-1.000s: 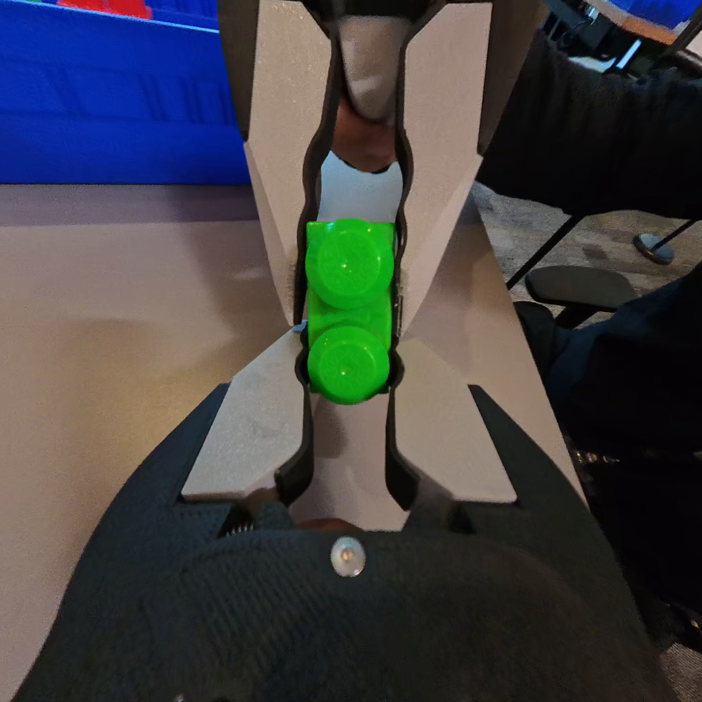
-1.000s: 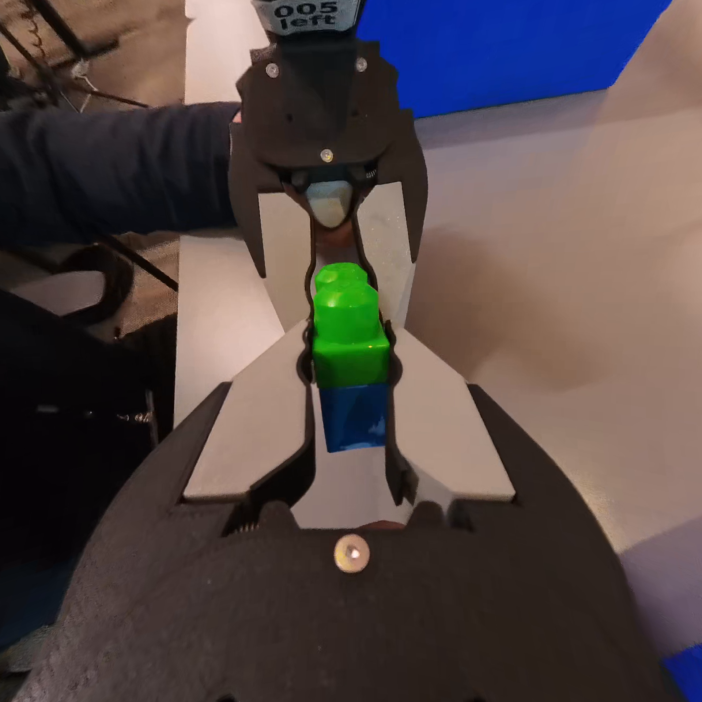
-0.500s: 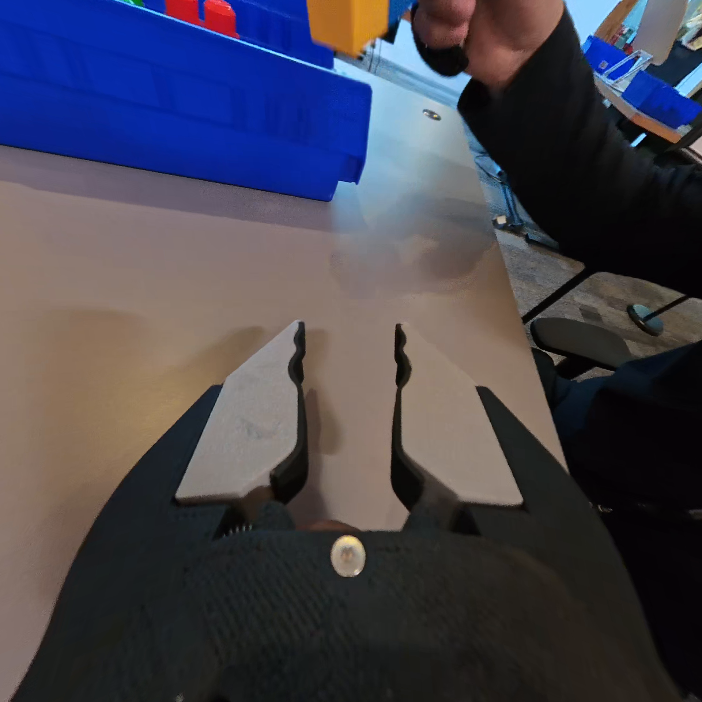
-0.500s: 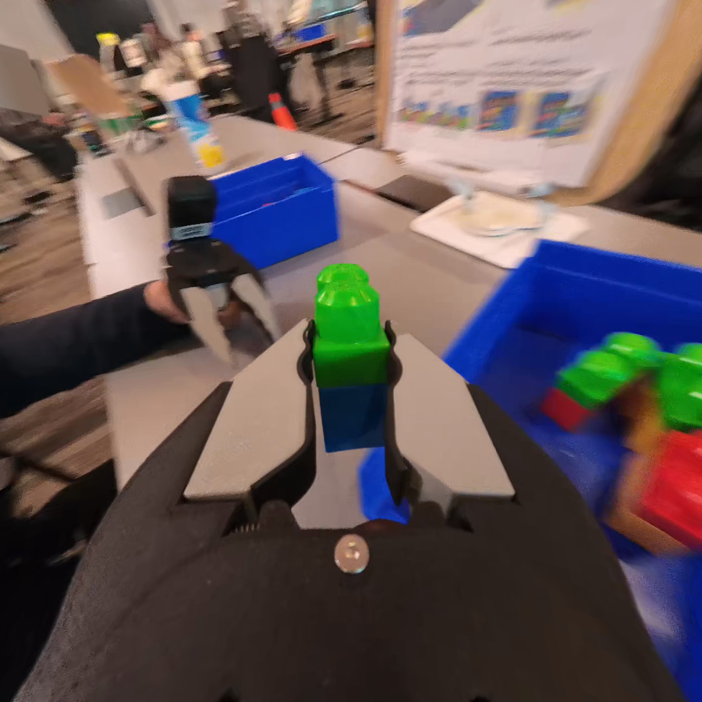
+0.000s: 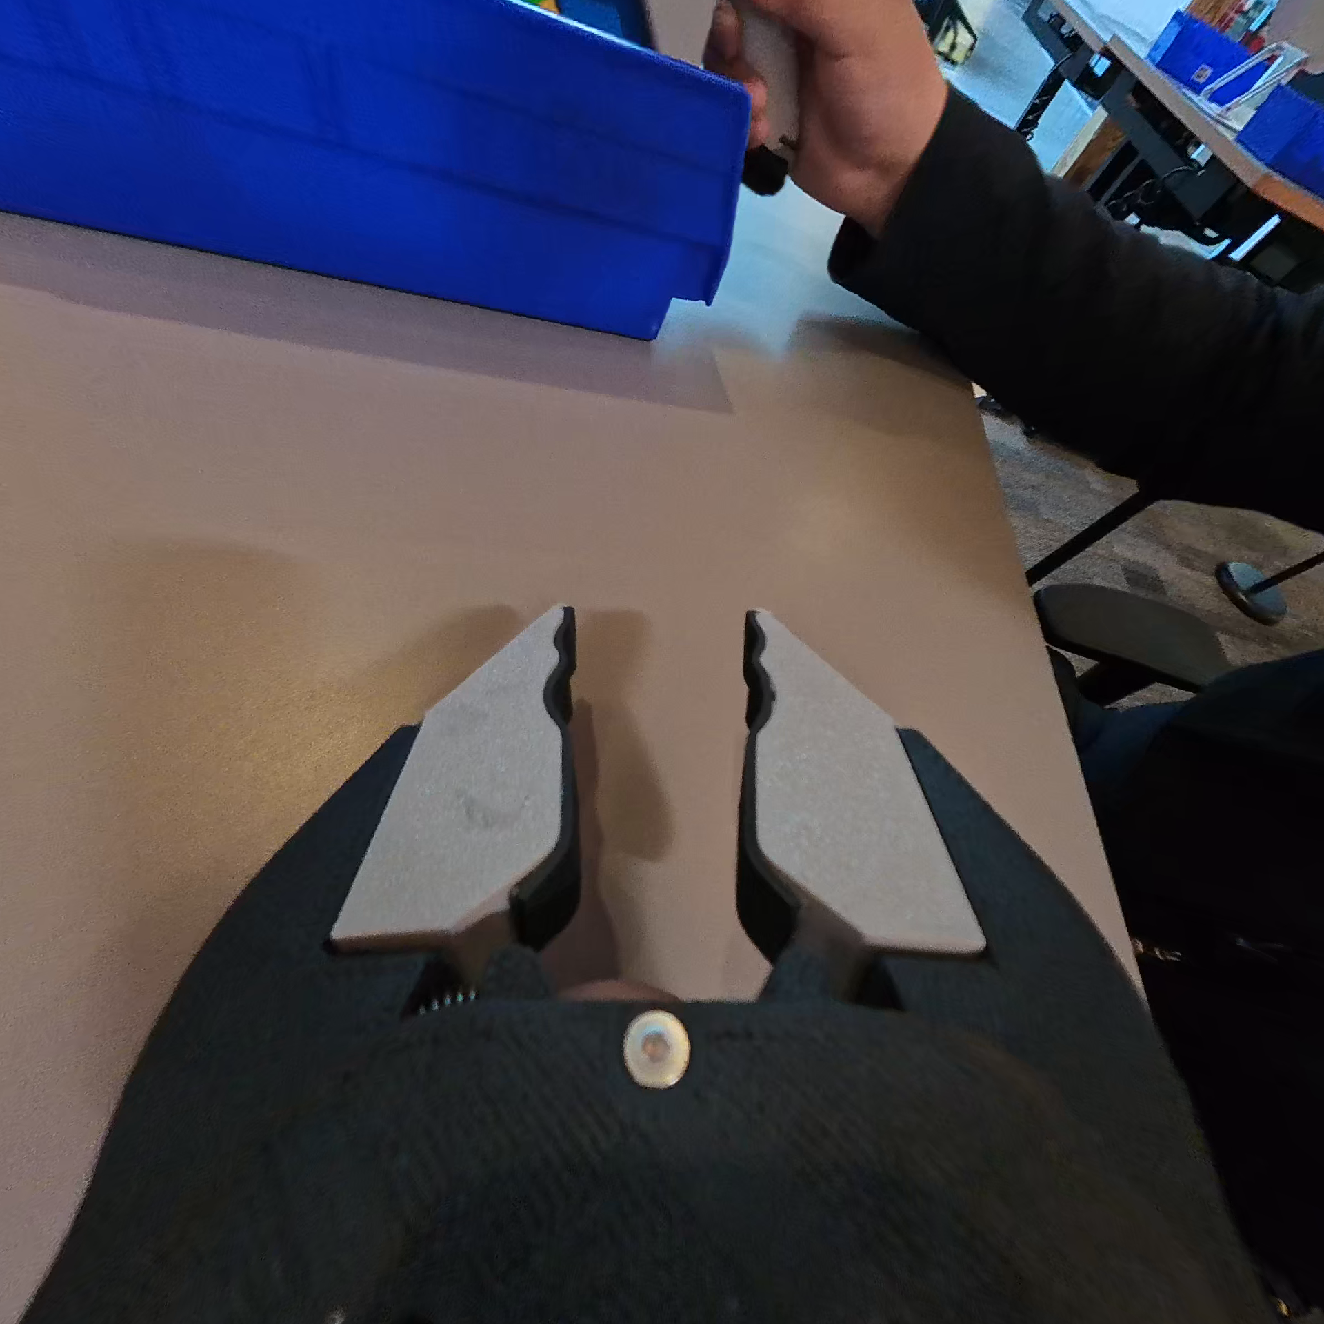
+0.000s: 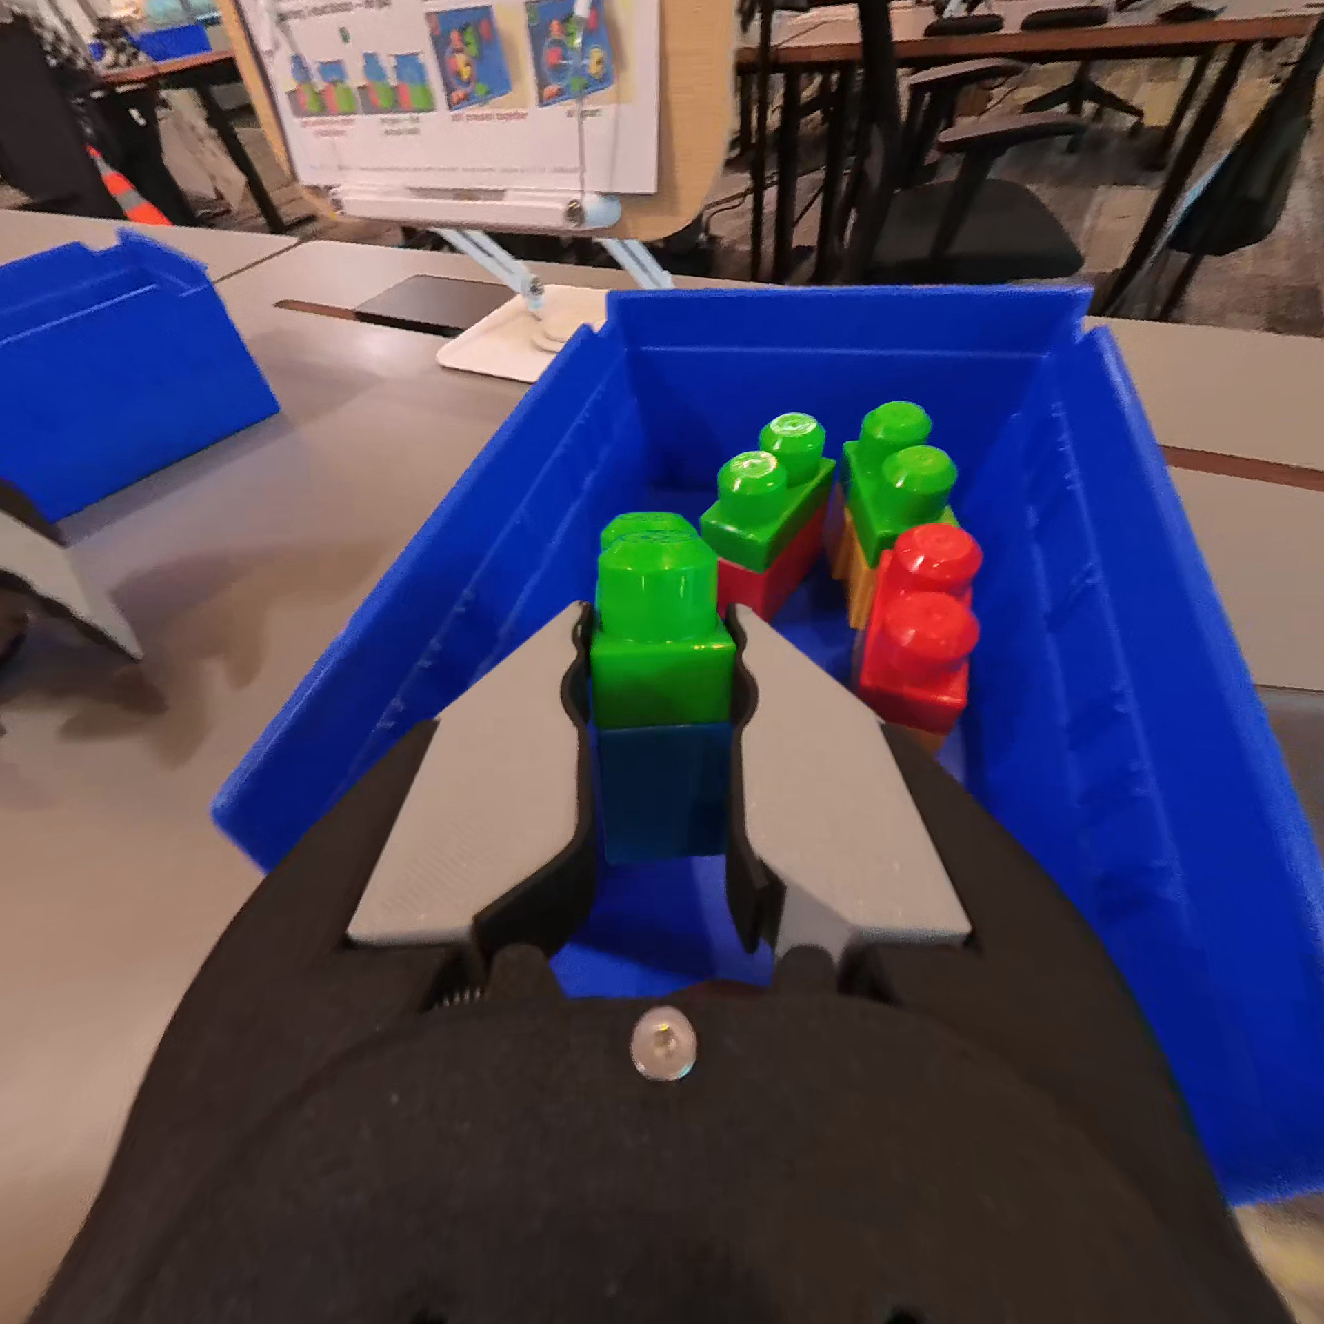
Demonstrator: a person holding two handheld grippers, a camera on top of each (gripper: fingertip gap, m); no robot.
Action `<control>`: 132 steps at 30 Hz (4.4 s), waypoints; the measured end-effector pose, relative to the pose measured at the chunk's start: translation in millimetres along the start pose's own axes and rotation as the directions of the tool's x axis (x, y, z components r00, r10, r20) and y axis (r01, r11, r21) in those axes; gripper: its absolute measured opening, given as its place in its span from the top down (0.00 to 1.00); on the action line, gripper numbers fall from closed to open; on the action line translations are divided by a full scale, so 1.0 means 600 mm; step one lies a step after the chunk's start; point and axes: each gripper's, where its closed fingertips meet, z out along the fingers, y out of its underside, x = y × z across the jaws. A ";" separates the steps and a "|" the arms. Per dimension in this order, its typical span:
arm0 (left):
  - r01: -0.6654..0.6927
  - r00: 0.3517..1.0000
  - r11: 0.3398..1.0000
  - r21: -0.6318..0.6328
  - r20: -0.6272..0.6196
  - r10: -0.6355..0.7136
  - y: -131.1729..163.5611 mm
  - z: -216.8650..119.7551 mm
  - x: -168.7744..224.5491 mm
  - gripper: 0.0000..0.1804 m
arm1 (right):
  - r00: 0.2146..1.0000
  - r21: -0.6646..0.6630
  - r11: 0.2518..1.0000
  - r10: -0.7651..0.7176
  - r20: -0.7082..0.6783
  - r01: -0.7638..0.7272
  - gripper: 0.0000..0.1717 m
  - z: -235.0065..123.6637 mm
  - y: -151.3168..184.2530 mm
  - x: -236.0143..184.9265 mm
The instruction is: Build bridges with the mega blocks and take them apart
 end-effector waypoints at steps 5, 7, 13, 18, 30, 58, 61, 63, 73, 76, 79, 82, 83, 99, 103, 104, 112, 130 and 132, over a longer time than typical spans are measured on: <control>-0.003 1.000 1.000 -0.011 0.002 0.003 0.003 0.001 0.000 0.75 | 0.997 -0.083 0.996 -0.042 -0.063 0.037 0.80 0.028 0.010 0.037; -0.004 1.000 1.000 -0.017 0.000 0.004 0.004 0.002 0.001 0.75 | 0.995 -0.149 0.987 -0.068 -0.079 0.055 0.80 0.040 0.020 0.042; 0.000 1.000 1.000 -0.026 -0.011 0.000 0.007 0.005 0.003 0.75 | 0.976 -0.257 0.954 -0.188 -0.108 0.155 0.80 0.075 -0.012 0.050; -0.003 1.000 1.000 -0.015 -0.002 0.003 0.005 0.000 0.001 0.75 | 0.985 -0.311 0.943 -0.150 -0.086 0.116 0.80 0.105 0.002 0.052; -0.023 1.000 1.000 -0.012 -0.019 0.023 0.000 0.000 0.012 0.75 | 0.975 -0.594 0.800 -0.192 -0.113 0.088 0.77 0.038 0.100 0.073; -0.086 0.995 0.993 0.075 0.054 0.082 -0.038 -0.025 0.030 0.75 | 0.948 -0.028 0.985 -0.156 0.277 0.171 0.69 0.191 0.027 -0.314; -0.062 0.998 0.960 0.274 0.035 0.055 -0.084 -0.083 0.090 0.72 | 0.942 -0.028 0.982 -0.172 0.289 0.188 0.69 0.189 0.030 -0.320; -0.045 0.992 0.937 0.346 0.123 0.002 -0.094 -0.148 0.106 0.71 | 0.939 -0.020 0.981 -0.181 0.294 0.195 0.69 0.186 0.028 -0.324; 0.021 0.653 0.876 0.482 0.657 -0.377 -0.064 -0.550 -0.093 0.80 | 0.920 -0.012 0.973 -0.214 0.330 0.231 0.69 0.182 0.033 -0.348; 0.186 0.571 0.873 0.451 0.673 -0.470 0.003 -0.538 -0.197 0.76 | 0.922 -0.014 0.969 -0.230 0.312 0.247 0.69 0.185 0.039 -0.342; 0.189 0.451 0.903 0.386 0.783 -0.429 0.054 -0.544 -0.266 0.71 | 0.927 -0.029 0.972 -0.212 0.309 0.232 0.69 0.186 0.047 -0.333; 0.160 0.429 0.905 0.394 0.798 -0.424 0.081 -0.541 -0.302 0.70 | 0.936 -0.017 0.983 -0.168 0.308 0.182 0.69 0.187 0.039 -0.322; 0.186 0.431 0.896 0.404 0.786 -0.444 0.091 -0.536 -0.307 0.70 | 0.939 -0.011 0.987 -0.151 0.308 0.162 0.69 0.187 0.036 -0.318; 0.202 0.535 0.979 0.012 0.836 -0.120 0.126 -0.445 -0.293 0.71 | 0.940 -0.041 0.993 -0.095 0.329 0.114 0.68 0.194 0.038 -0.315; 0.247 0.490 0.968 0.047 0.856 -0.167 0.137 -0.463 -0.294 0.79 | 0.938 -0.051 0.991 -0.100 0.332 0.124 0.68 0.191 0.043 -0.319; 0.267 0.431 0.963 0.033 0.890 -0.150 0.147 -0.484 -0.300 0.87 | 0.938 -0.053 0.991 -0.101 0.331 0.125 0.69 0.190 0.044 -0.319; 0.239 0.464 0.970 -0.039 0.882 -0.079 0.152 -0.491 -0.290 0.83 | 0.935 -0.067 0.990 -0.098 0.341 0.128 0.69 0.189 0.048 -0.322; 0.051 0.629 0.937 -0.345 0.740 0.237 0.163 -0.452 -0.221 0.69 | 0.917 -0.077 0.984 -0.122 0.380 0.163 0.70 0.188 0.055 -0.346; 0.095 0.642 0.905 -0.415 0.721 0.263 0.188 -0.444 -0.225 0.59 | 0.917 -0.077 0.984 -0.117 0.380 0.158 0.70 0.188 0.054 -0.345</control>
